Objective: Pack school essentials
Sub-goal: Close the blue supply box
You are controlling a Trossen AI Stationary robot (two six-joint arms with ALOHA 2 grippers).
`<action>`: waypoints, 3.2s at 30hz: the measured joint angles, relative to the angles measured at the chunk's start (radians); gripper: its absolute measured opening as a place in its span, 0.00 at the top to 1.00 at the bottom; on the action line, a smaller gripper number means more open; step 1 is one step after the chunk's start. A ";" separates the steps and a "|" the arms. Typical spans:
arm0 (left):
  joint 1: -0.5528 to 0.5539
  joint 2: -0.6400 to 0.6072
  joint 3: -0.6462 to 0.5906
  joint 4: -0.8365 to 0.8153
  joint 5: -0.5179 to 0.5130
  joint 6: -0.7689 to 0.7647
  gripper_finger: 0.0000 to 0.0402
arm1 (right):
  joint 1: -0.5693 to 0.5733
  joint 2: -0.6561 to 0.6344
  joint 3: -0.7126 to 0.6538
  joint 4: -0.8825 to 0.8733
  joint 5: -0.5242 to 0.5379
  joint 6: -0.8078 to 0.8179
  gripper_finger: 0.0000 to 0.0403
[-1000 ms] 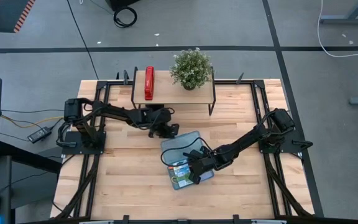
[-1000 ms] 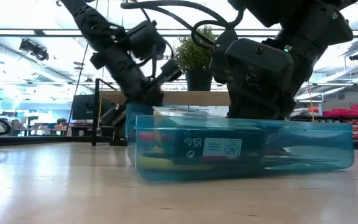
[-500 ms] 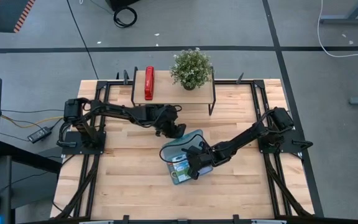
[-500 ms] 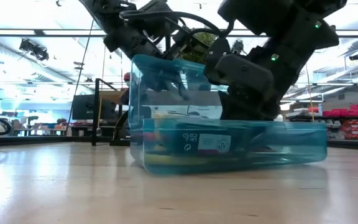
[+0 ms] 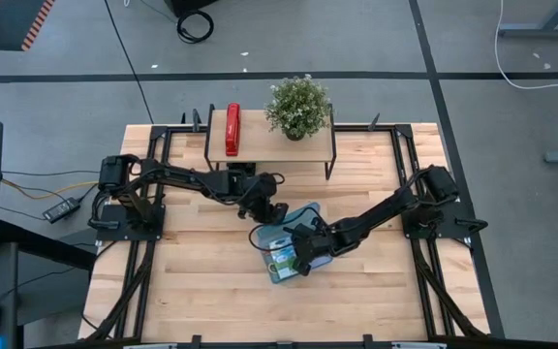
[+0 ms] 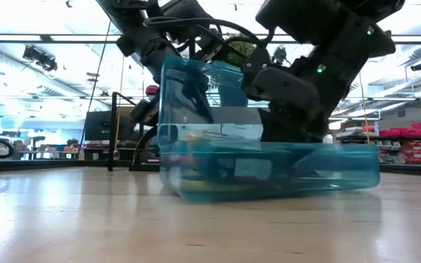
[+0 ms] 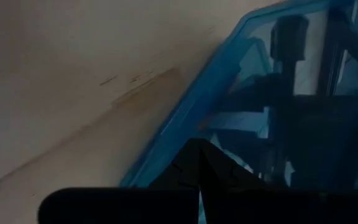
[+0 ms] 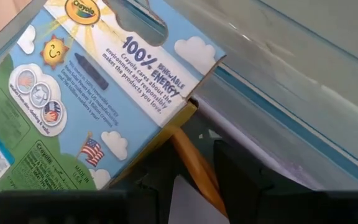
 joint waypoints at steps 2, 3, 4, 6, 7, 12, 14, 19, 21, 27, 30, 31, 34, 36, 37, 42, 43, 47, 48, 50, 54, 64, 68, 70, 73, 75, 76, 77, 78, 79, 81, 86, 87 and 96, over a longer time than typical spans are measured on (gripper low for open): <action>-0.001 0.000 0.000 -0.001 0.000 0.000 0.99 | 0.000 -0.024 -0.003 -0.015 -0.011 -0.003 0.70; 0.000 0.000 0.000 -0.002 0.000 0.000 0.99 | 0.000 -0.041 -0.004 -0.019 -0.012 -0.007 0.70; 0.000 0.000 0.000 -0.002 -0.002 0.000 0.99 | 0.001 -0.062 -0.004 -0.018 -0.011 -0.008 0.69; 0.000 0.000 0.000 -0.003 -0.011 0.002 0.98 | 0.001 -0.100 0.001 -0.013 0.004 -0.010 0.68; 0.000 0.000 0.000 -0.002 -0.015 0.011 0.99 | 0.001 -0.114 0.001 -0.015 0.012 -0.015 0.67; 0.000 0.000 0.000 -0.002 -0.021 0.015 0.99 | 0.001 -0.152 0.000 -0.042 0.025 -0.057 0.62; 0.000 0.000 0.000 -0.002 -0.023 0.016 0.98 | 0.006 -0.175 0.000 -0.059 0.025 -0.056 0.61; 0.000 0.000 -0.001 -0.002 -0.029 0.022 0.99 | 0.037 -0.258 0.001 -0.104 0.025 -0.040 0.58; 0.000 0.000 -0.001 -0.002 -0.037 0.024 0.99 | 0.053 -0.302 0.001 -0.131 0.025 -0.031 0.58; -0.010 0.000 -0.001 0.005 -0.048 0.026 0.99 | 0.118 -0.421 0.004 -0.297 0.028 0.093 0.59; -0.030 0.000 -0.001 0.018 -0.066 0.025 0.99 | 0.164 -0.436 0.004 -0.455 0.038 0.186 0.60; -0.039 0.000 -0.001 0.019 -0.073 0.021 0.99 | 0.182 -0.436 0.004 -0.504 0.040 0.224 0.60; -0.068 0.000 -0.001 0.019 -0.089 0.015 0.98 | 0.234 -0.428 0.003 -0.626 0.041 0.329 0.60; -0.088 0.000 -0.001 0.020 -0.097 0.011 0.99 | 0.271 -0.426 0.003 -0.670 0.062 0.370 0.60; -0.100 0.000 -0.001 0.020 -0.104 0.009 0.99 | 0.287 -0.427 0.003 -0.679 0.080 0.386 0.60; -0.155 0.000 -0.001 0.028 -0.145 -0.018 0.99 | 0.335 -0.434 0.003 -0.666 0.178 0.470 0.60; -0.164 0.000 -0.001 0.031 -0.152 -0.021 0.98 | 0.337 -0.434 0.003 -0.667 0.192 0.482 0.60; -0.186 0.000 -0.001 0.035 -0.176 -0.040 0.99 | 0.340 -0.434 0.003 -0.660 0.200 0.522 0.60; -0.189 0.000 -0.001 0.037 -0.178 -0.041 0.99 | 0.340 -0.434 0.003 -0.660 0.187 0.531 0.60; -0.191 0.000 -0.001 0.038 -0.179 -0.043 0.99 | 0.340 -0.433 0.001 -0.658 0.144 0.540 0.60; -0.188 0.000 -0.001 0.039 -0.189 -0.050 0.98 | 0.356 -0.407 -0.104 -0.481 0.093 0.593 0.60; -0.186 0.000 -0.001 0.076 -0.213 -0.065 0.99 | 0.381 -0.207 -0.265 0.022 0.117 0.507 0.60; -0.187 0.000 -0.001 0.100 -0.213 -0.083 0.99 | 0.393 -0.111 -0.198 0.040 0.147 0.470 0.60; -0.192 0.000 -0.001 0.105 -0.214 -0.094 0.99 | 0.393 -0.080 -0.167 0.043 0.170 0.475 0.60; -0.200 0.000 -0.001 0.118 -0.220 -0.098 0.98 | 0.385 -0.060 -0.133 0.037 0.212 0.475 0.60; -0.207 0.000 -0.001 0.128 -0.219 -0.098 0.99 | 0.366 -0.059 -0.121 0.041 0.233 0.467 0.60; -0.209 0.000 -0.001 0.132 -0.219 -0.099 0.99 | 0.353 -0.059 -0.119 0.044 0.239 0.458 0.60; -0.213 0.000 -0.001 0.137 -0.221 -0.105 0.99 | 0.342 -0.060 -0.118 0.045 0.239 0.450 0.60; -0.215 0.000 -0.001 0.139 -0.222 -0.114 0.99 | 0.332 -0.060 -0.119 0.041 0.239 0.441 0.60; -0.218 0.000 -0.001 0.139 -0.223 -0.117 0.99 | 0.321 -0.060 -0.120 0.039 0.239 0.426 0.60; -0.222 0.000 -0.001 0.137 -0.223 -0.117 0.99 | 0.304 -0.060 -0.120 0.041 0.239 0.397 0.60; -0.227 0.000 -0.001 0.135 -0.237 -0.117 0.99 | 0.270 -0.060 -0.120 0.041 0.237 0.367 0.60; -0.228 0.000 -0.001 0.135 -0.244 -0.117 0.99 | 0.264 -0.060 -0.120 0.042 0.238 0.361 0.60; -0.228 0.007 0.000 0.123 -0.269 -0.103 0.99 | 0.218 -0.061 -0.120 0.082 0.197 0.252 0.60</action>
